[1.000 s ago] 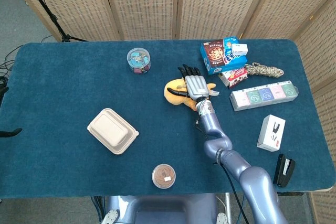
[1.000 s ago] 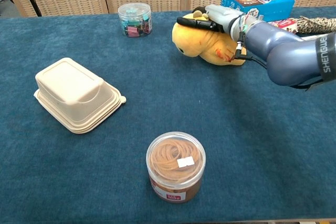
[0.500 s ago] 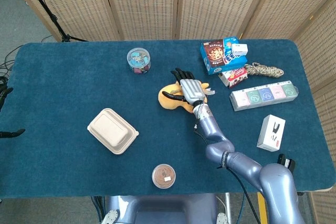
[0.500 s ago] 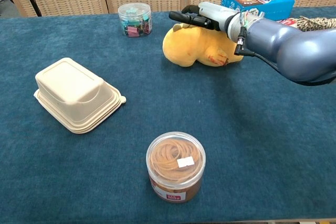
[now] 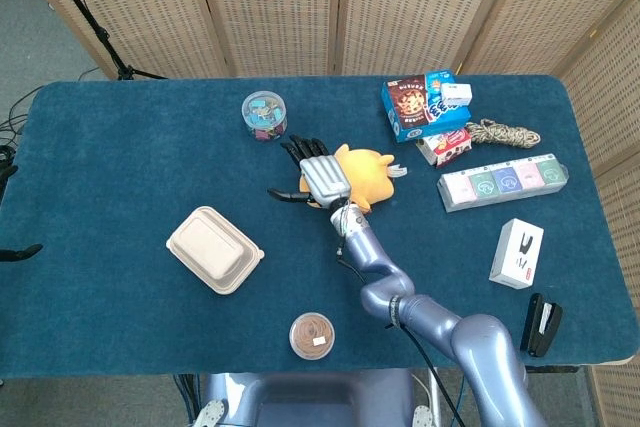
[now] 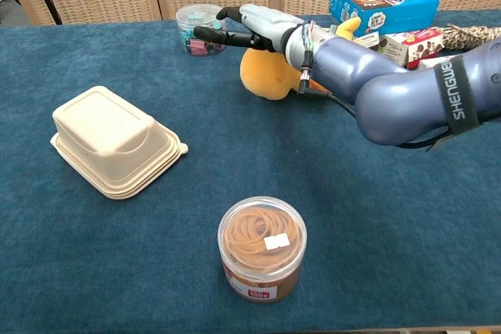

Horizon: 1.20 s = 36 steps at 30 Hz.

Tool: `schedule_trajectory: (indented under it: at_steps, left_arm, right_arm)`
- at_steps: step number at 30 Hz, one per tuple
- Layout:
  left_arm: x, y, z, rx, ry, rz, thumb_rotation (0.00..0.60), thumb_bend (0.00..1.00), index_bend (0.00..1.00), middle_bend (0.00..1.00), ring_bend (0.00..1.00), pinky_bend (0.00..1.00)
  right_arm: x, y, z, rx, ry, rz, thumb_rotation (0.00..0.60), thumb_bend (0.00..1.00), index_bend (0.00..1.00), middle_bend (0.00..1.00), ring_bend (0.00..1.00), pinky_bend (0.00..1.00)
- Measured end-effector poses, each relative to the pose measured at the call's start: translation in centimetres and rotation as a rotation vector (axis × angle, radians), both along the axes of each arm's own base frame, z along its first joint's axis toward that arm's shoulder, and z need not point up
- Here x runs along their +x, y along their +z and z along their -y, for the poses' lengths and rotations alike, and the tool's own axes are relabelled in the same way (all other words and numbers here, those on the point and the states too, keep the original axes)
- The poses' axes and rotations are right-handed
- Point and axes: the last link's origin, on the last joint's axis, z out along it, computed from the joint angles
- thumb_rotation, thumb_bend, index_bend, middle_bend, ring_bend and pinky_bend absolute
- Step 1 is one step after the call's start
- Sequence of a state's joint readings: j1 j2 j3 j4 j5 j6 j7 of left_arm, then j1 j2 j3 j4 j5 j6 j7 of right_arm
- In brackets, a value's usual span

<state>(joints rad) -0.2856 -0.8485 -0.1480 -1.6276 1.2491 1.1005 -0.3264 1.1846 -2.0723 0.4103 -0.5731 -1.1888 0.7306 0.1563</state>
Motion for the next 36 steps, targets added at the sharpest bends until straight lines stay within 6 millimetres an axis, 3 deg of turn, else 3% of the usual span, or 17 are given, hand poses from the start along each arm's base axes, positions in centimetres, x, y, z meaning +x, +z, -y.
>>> schedule_trajectory:
  at_steps: [6, 12, 22, 28, 36]
  left_arm:
    - [-0.1, 0.2, 0.0, 0.007, 0.007, 0.008, 0.6, 0.0, 0.0, 0.0, 0.0, 0.0]
    - [-0.2, 0.1, -0.1, 0.003, 0.01, 0.006, 0.6, 0.0, 0.0, 0.0, 0.0, 0.0]
    - [0.0, -0.2, 0.0, -0.002, 0.007, -0.005, 0.6, 0.0, 0.0, 0.0, 0.0, 0.0]
    - [0.2, -0.4, 0.0, -0.005, 0.004, -0.01, 0.6, 0.0, 0.0, 0.0, 0.0, 0.0]
    - [0.3, -0.5, 0.1, -0.006, 0.003, -0.011, 0.6, 0.0, 0.0, 0.0, 0.0, 0.0]
  right_arm:
    - [-0.6, -0.6, 0.6, 0.006, -0.026, -0.008, 0.0, 0.0, 0.0, 0.0, 0.0, 0.0]
    - [-2.9, 0.2, 1.5, -0.001, -0.092, 0.013, 0.0, 0.0, 0.0, 0.0, 0.0, 0.0]
    - [-8.3, 3.9, 3.3, -0.054, -0.23, 0.074, 0.0, 0.0, 0.0, 0.0, 0.0, 0.0]
    - [-10.4, 5.2, 3.5, -0.06, -0.288, 0.113, 0.0, 0.0, 0.0, 0.0, 0.0, 0.0]
    - [-10.8, 5.8, 3.5, -0.054, -0.304, 0.151, 0.0, 0.0, 0.0, 0.0, 0.0, 0.0]
